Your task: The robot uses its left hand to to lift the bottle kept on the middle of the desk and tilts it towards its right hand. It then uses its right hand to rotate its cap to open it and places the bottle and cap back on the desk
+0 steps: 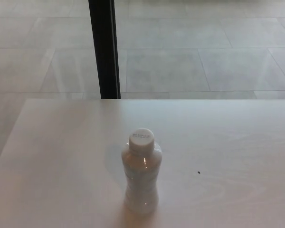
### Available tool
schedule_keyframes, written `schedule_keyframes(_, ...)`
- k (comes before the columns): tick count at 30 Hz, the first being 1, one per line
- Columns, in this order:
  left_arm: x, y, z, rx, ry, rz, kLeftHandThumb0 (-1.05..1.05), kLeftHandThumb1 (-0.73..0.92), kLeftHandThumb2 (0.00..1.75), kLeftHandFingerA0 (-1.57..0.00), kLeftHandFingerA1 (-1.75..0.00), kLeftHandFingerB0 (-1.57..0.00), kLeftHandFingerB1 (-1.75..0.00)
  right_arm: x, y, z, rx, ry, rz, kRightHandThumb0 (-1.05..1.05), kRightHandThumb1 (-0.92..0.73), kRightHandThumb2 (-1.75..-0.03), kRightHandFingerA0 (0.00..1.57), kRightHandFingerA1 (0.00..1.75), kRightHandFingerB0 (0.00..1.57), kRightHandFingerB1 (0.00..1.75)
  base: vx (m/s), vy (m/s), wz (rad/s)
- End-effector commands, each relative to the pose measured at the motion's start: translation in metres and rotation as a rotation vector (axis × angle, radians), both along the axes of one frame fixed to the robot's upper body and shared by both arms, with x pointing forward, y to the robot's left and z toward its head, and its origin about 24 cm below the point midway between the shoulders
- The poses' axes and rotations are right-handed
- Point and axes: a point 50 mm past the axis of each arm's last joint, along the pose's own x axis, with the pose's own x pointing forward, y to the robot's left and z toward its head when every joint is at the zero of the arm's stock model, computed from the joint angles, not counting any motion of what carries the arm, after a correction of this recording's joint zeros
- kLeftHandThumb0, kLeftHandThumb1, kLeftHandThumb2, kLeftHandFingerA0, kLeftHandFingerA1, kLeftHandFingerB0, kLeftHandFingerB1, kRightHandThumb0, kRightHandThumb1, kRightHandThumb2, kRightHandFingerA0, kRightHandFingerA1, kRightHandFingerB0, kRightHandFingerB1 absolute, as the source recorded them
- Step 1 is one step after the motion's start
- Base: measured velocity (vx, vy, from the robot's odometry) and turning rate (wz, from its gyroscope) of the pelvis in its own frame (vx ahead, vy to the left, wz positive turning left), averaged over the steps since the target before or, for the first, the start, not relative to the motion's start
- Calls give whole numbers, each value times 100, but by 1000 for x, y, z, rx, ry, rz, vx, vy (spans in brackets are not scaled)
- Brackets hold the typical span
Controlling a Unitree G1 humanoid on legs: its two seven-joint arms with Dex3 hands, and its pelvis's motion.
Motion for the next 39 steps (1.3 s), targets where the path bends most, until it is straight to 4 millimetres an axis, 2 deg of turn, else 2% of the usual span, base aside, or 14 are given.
schedule_keyframes(1, 21, 54, 50, 156, -420, 272, -67, 52, 86, 0, -21, 0, -17, 4, -61, 34, 25, -356, -417, -56, -75, -66, 16, 49, 4, 15, 0, 0, 0)
schedule_keyframes(8, 98, 110, 131, 329, -605, 53, -68, 58, 89, 0, -16, 0, -15, 56, -90, 102, -77, -636, -313, -71, -64, -99, 0, 48, 0, 22, 0, 0, 0)
schedule_keyframes(11, 143, 121, 169, 378, -746, -21, -67, 58, 89, 0, -15, 0, -14, 91, -86, 134, -108, -737, -215, -69, -84, -64, 19, 49, 6, 25, 0, 0, 0)
schedule_keyframes(14, 171, 119, 193, 402, -807, -96, -71, 59, 90, 0, -15, 0, -13, 115, -75, 153, -96, -842, -108, -71, -69, -99, 11, 54, 2, 22, 0, 0, 0)
schedule_keyframes(17, 219, 92, 225, 410, -953, -270, -85, 53, 87, -9, -10, -9, -8, 155, -45, 184, -96, -931, 35, -74, -83, -65, 26, 59, 10, 27, 0, 0, 0)
schedule_keyframes(18, 230, 84, 230, 399, -987, -299, -39, 18, 85, 0, -51, 0, -51, 164, -35, 190, -96, -949, 71, -76, -83, -66, 29, 65, 11, 34, 0, 0, 0)
schedule_keyframes(21, 261, 52, 244, 347, -1079, -414, -90, 49, 56, -15, -96, -29, -75, 188, -7, 202, -84, -990, 231, -84, -66, -102, 31, 72, 9, 53, 0, 0, 0)
schedule_keyframes(23, 276, 35, 247, 304, -1129, -465, -93, 39, 67, -20, -93, -32, -72, 200, 13, 210, -62, -1033, 296, -83, -81, -64, 27, 72, 11, 52, 0, 0, 0)
schedule_keyframes(26, 297, -1, 253, 259, -1169, -560, -78, 46, 87, 0, -31, -7, -24, 214, 42, 218, -59, -1046, 384, -80, -63, -100, 22, 63, 9, 51, 0, 0, 0)
schedule_keyframes(27, 303, -14, 254, 243, -1193, -572, -76, 46, 85, 0, -26, 0, -22, 217, 50, 219, -58, -1045, 439, -78, -83, -66, 18, 58, 7, 35, 0, 0, 0)
schedule_keyframes(32, 318, -60, 253, 149, -1241, -637, -64, 63, 79, 0, -15, -3, -15, 230, 80, 219, -67, -1058, 522, -80, -64, -100, 28, 61, 10, 46, 0, 0, 0)
schedule_keyframes(33, 320, -67, 251, 132, -1240, -653, -63, 63, 78, 0, -12, -3, -14, 232, 86, 217, -51, -1052, 539, -75, -79, -64, 30, 55, 17, 34, 0, 0, 0)
schedule_keyframes(35, 324, -86, 243, 114, -1229, -718, -66, 63, 78, 0, -18, -2, -15, 236, 100, 206, -25, -1013, 578, -67, -64, -95, 26, 56, 13, 42, 0, 0, 0)
schedule_keyframes(39, 327, -107, 230, 49, -1184, -739, -66, 62, 78, 0, -5, -4, -6, 237, 113, 187, -19, -920, 655, -62, -82, -65, 39, 50, 22, 29, 0, 0, 0)
